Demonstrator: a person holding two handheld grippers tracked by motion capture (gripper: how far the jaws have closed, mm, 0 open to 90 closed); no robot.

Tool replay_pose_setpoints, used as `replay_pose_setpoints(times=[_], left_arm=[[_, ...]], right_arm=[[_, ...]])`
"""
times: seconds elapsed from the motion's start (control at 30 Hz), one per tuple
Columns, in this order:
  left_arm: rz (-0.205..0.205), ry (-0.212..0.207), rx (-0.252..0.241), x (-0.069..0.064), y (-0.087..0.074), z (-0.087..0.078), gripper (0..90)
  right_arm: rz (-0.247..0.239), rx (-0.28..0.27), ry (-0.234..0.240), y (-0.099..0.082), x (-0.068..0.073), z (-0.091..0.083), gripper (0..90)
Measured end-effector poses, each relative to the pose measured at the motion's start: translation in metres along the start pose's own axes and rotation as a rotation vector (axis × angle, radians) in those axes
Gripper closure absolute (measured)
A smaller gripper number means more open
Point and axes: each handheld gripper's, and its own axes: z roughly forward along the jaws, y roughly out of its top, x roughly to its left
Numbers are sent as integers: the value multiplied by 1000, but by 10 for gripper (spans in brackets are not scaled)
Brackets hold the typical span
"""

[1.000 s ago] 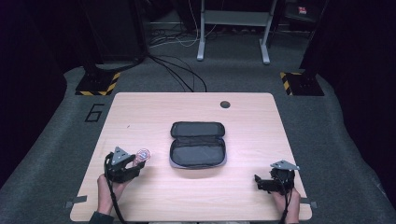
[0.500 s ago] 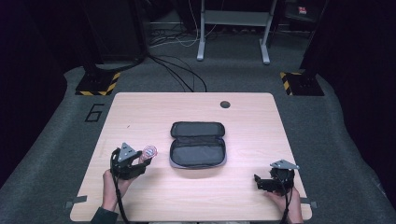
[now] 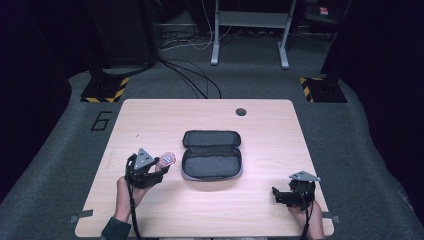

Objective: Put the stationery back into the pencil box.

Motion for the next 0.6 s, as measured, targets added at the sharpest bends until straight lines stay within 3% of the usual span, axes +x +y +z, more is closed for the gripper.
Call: replay_pose_setpoints(times=[0.6], left_arm=[[37,-62,-10,-19,19,29,500]], right_arm=[[2,1,-4,0,0,0,0]])
